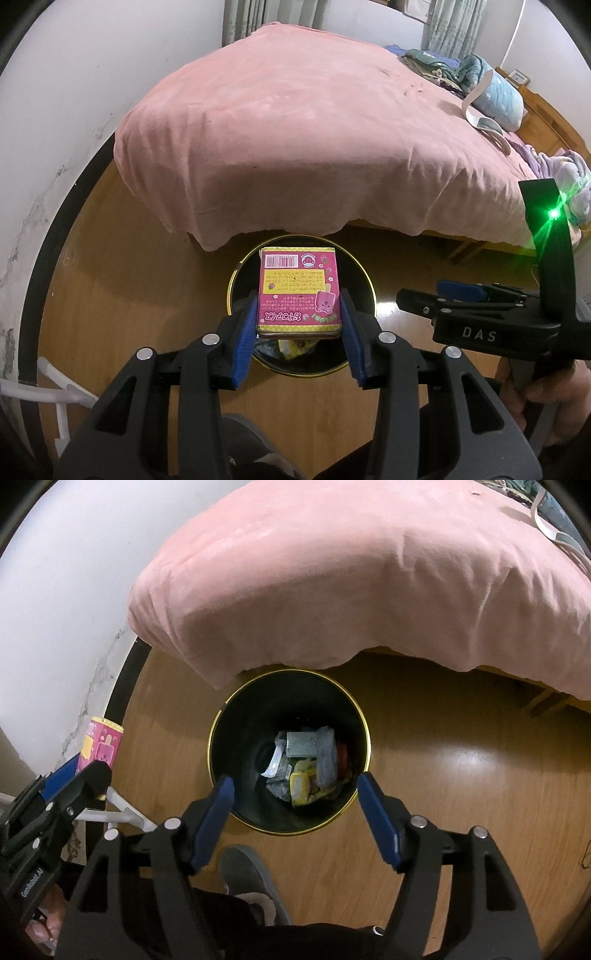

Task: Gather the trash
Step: 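Carry both to the black bin and open the right tool to drop the wrapper, then open the left tool to drop the pink-yellow snack box into the bin, then move both open tools back to the desk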

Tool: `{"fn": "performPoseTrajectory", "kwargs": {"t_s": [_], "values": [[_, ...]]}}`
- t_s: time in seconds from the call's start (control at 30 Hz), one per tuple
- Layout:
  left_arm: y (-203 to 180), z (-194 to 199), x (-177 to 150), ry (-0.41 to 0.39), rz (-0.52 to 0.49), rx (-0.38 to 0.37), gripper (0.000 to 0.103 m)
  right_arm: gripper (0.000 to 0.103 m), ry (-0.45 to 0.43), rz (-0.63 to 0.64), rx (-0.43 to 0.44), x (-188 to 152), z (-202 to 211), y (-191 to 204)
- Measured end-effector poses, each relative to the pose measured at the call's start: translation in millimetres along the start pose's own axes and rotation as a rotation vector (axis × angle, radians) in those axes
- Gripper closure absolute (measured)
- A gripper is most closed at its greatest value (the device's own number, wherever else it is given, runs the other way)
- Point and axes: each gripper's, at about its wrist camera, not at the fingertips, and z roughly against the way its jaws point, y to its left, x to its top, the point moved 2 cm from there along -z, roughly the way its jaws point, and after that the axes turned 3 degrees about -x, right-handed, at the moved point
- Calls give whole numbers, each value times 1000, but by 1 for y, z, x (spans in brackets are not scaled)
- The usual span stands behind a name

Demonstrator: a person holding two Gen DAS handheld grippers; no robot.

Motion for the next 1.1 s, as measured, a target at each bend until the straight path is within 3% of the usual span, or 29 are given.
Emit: {"fn": "performPoseTrajectory", "kwargs": {"t_s": [0.17, 0.27, 0.63, 0.77, 0.83, 0.93, 1.1], "values": [[0, 0, 0, 0, 10, -4, 60, 33, -1, -12, 0, 0, 0, -2], [1, 0, 1, -7, 22, -7, 45, 32, -2, -18, 1, 0, -1, -3], [1, 10, 1, -27, 18, 2, 41, 32, 6, -8, -16, 0, -6, -5], [3, 27, -2, -49, -31, 47, 21, 28, -2, 0, -19, 3, -4, 1], [1, 46, -3, -71, -64, 89, 12, 27, -12, -9, 2, 5, 3, 7], [1, 94, -2, -119, -81, 150, 11, 26, -62, 27, 43, 19, 30, 34], [21, 225, 1, -260, -63, 244, 11, 25, -179, 210, 113, 32, 93, 117]]}}
